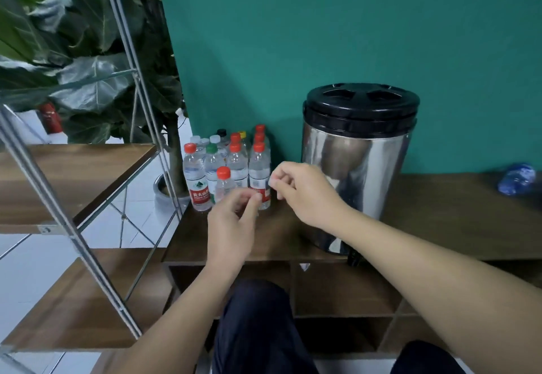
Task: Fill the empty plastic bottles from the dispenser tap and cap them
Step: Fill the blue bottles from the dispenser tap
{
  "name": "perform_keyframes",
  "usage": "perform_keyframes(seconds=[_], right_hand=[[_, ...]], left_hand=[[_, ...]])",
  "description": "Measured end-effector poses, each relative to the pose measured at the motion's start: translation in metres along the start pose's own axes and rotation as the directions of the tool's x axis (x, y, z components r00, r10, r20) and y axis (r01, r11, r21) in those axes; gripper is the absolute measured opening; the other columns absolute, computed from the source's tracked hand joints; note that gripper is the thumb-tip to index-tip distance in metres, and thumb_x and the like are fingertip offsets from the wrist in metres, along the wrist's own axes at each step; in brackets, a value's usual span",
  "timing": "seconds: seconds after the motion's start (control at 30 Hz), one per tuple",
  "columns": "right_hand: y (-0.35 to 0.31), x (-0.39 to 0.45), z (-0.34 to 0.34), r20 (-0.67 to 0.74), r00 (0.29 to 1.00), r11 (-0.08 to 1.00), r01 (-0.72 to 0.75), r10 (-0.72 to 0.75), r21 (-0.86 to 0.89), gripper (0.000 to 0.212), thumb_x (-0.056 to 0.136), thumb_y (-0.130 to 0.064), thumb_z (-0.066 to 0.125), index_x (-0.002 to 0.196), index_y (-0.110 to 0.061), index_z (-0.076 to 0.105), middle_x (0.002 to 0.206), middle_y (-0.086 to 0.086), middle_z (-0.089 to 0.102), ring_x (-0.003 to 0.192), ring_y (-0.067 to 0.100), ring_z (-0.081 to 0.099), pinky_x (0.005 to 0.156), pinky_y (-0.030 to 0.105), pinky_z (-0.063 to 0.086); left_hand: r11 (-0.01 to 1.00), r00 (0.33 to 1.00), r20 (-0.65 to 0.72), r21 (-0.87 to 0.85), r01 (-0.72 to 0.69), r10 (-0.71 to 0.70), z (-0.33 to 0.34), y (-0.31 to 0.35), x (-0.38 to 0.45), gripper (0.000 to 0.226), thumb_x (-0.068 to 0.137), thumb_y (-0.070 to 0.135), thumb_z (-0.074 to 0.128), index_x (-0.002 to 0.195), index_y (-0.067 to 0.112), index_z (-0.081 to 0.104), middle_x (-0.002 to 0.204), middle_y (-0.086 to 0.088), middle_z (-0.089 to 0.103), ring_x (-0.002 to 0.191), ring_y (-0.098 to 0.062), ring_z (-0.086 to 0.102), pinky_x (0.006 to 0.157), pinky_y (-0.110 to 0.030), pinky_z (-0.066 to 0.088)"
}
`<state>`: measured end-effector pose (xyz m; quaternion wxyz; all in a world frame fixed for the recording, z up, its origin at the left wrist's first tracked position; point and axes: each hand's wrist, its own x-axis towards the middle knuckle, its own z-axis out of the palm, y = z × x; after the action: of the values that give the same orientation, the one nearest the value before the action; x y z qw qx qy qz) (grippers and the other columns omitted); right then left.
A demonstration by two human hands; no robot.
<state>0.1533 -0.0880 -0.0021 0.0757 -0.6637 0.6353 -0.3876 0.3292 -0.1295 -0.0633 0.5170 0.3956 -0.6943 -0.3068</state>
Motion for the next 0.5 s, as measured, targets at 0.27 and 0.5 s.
perform_keyframes(seconds=[0.27,0.5], right_hand=[[0.089,-0.133,-0.128,-0.277,0.939,0.979,-0.203,0.204,0.036,0.024,0.113,-0.014,0.053,0.104,-0.024,0.073,0.078,-0.008,0.070,0.073,0.015,0.068,0.072,0.029,0.054],[0.215,-0.221,-0.216,-0.450,0.782,0.899,-0.414,0.431,0.142,0.020,0.105,-0.011,0.067,0.117,-0.026,0.073,0.095,-0.009,0.076,0.094,0.011,0.073,0.091,0.030,0.059]], left_hand=[[0.961,0.932,0.314,-0.258,-0.098,0.180,0.145,0.105,-0.039,0.027,0.117,0.023,0.057,0.102,0.022,0.079,0.090,0.005,0.077,0.087,-0.015,0.074,0.076,-0.027,0.059],[0.932,0.793,0.605,-0.326,0.158,0.077,0.322,0.149,-0.082,0.019,0.115,0.029,0.061,0.110,0.027,0.080,0.099,0.005,0.081,0.094,-0.012,0.078,0.087,-0.035,0.066]])
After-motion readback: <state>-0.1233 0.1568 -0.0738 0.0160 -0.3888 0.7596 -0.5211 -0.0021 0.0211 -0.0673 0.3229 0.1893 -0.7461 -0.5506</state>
